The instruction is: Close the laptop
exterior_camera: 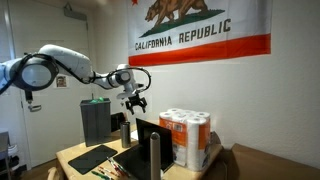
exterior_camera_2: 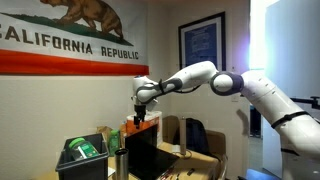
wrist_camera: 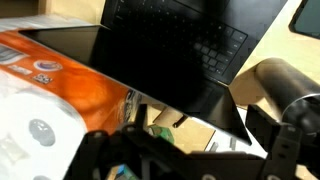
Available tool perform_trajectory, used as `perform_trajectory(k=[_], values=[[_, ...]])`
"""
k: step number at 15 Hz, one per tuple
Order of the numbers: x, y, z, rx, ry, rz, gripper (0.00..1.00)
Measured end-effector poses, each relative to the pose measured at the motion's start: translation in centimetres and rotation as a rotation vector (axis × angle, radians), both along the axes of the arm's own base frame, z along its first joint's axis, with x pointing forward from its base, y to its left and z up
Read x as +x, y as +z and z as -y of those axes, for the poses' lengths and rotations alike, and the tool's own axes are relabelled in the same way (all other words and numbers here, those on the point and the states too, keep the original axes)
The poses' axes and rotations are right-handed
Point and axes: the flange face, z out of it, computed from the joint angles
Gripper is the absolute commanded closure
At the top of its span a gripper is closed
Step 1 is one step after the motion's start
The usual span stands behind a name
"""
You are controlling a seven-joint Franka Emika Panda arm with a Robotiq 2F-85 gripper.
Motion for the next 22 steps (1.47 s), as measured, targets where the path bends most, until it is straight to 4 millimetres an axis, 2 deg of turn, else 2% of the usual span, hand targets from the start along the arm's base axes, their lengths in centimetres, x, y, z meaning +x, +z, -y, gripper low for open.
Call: perform_trajectory(k=[3, 6, 10, 13, 16, 22], values=[[2.2, -1.2, -0.5, 0.002, -0.002, 0.034, 0.00], [3.6, -3.5, -1.2, 0.004, -0.001, 0.042, 0.00], [4.5, -7.3, -1.4, 0.014, -0.020, 0.025, 0.00], [4.8, -9.3, -1.3, 0.014, -0.026, 0.013, 0.00], [5.1, -9.9, -1.2, 0.015, -0.029, 0.016, 0.00], [5.1, -9.6, -1.2, 0.015, -0.036, 0.003, 0.00]])
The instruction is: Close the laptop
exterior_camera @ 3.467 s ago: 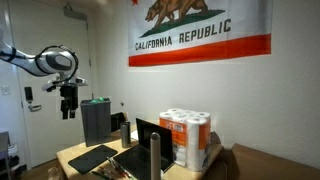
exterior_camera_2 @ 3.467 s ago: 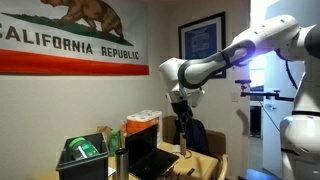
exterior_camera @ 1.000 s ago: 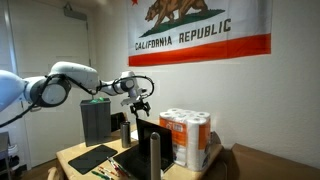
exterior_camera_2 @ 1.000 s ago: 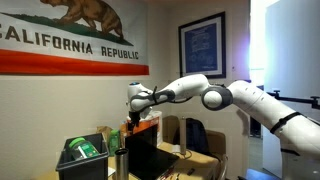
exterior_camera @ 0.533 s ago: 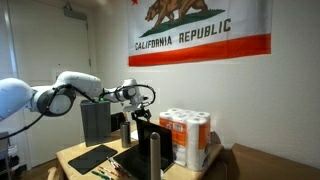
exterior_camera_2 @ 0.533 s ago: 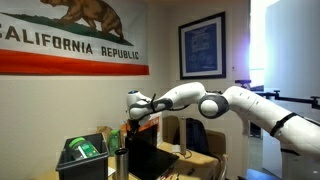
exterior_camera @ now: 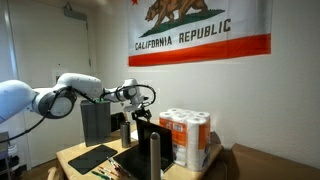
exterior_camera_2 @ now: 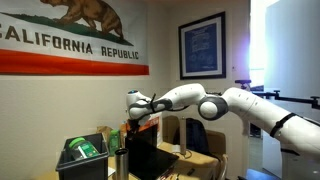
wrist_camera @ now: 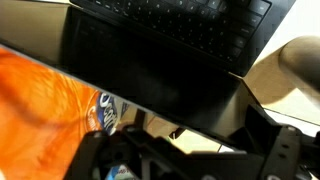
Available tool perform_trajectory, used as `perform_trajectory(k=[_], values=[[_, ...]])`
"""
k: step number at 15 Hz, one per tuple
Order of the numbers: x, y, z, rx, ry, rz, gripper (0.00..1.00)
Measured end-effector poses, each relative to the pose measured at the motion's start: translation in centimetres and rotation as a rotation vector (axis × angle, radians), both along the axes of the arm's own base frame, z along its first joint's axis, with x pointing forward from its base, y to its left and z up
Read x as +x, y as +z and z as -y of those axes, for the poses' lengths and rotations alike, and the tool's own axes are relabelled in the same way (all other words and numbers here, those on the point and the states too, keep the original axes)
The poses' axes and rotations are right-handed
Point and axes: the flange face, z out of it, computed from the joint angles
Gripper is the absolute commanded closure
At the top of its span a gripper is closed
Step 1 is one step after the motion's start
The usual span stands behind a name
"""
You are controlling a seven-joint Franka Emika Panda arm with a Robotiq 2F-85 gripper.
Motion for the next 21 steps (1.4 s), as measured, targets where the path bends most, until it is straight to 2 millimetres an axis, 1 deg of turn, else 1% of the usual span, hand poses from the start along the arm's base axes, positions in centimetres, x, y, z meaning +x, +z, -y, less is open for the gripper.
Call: perform_trajectory(k=[2, 7, 11, 16, 21], values=[[-0.3, 0.3, -0.3, 0.004, -0.003, -0.026, 0.00], [-1.3, 1.3, -2.6, 0.035, 0.015, -0.099, 0.00], [-2.2, 1.4, -3.5, 0.053, 0.019, -0.161, 0.00], [-2.7, 0.9, -3.3, 0.085, 0.008, -0.217, 0.00], [-3.3, -0.4, -2.5, 0.142, -0.013, -0.282, 0.00]])
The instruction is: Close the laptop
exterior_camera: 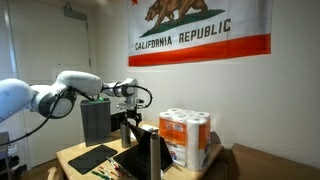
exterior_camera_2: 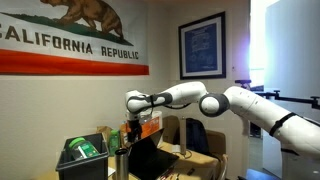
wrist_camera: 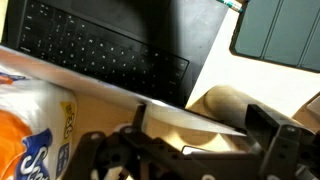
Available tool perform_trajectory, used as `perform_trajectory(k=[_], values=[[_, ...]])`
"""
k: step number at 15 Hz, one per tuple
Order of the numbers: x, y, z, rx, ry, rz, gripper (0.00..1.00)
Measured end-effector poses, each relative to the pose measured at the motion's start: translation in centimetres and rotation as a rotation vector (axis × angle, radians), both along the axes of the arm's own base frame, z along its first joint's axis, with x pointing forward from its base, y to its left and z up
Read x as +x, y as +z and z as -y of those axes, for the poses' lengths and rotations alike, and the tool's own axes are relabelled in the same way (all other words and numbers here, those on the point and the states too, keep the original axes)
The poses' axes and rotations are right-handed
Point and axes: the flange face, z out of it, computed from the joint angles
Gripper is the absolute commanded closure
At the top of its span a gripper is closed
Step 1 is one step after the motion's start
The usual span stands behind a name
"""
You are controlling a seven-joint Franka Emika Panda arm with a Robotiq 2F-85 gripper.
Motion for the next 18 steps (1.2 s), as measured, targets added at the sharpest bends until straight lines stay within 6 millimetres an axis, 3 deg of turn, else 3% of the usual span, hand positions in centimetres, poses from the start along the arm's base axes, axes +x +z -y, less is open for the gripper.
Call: perform_trajectory(k=[8, 14, 18], values=[[-2.4, -3.6, 1.6, 0.101, -0.043, -0.161, 0.00], [-5.9, -7.0, 1.0, 0.157, -0.052, -0.300, 0.00], [-8.3, -8.4, 1.3, 0.100, -0.063, -0.339, 0.00]])
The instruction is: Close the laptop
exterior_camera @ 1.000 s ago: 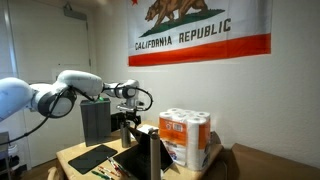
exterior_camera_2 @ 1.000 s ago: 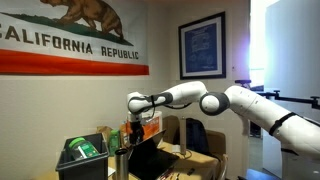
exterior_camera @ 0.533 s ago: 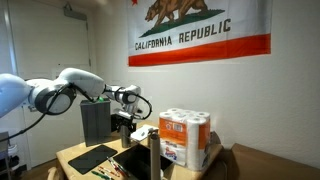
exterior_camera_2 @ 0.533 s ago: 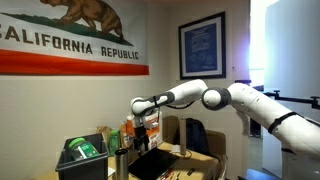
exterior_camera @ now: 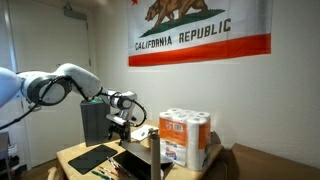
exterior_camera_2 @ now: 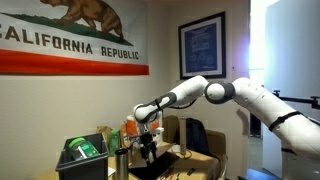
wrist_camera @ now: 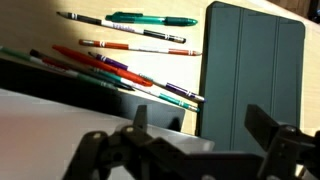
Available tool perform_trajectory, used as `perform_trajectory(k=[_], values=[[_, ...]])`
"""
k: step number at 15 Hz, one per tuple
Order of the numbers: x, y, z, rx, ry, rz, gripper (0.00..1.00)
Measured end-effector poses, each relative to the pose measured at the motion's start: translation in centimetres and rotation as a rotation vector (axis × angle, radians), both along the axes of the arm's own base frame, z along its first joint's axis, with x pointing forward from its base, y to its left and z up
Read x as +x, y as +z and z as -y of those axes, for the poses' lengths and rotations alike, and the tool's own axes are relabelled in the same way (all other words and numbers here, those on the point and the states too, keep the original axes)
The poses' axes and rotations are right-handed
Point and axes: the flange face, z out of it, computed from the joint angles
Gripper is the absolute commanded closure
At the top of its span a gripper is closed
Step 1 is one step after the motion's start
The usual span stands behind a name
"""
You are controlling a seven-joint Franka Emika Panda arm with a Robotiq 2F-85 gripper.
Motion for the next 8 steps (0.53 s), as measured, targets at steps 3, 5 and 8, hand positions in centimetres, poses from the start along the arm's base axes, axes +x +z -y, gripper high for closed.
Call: perform_trajectory(k=[3, 5, 8], values=[[-1.8, -1.4, 0.8, -0.047, -0.005, 0.016, 0.00], [-3.0, -2.7, 1.4, -0.067, -0.010, 0.030, 0.00], [-4.7, -4.4, 1.9, -0.081, -0.014, 0.031, 0.00]])
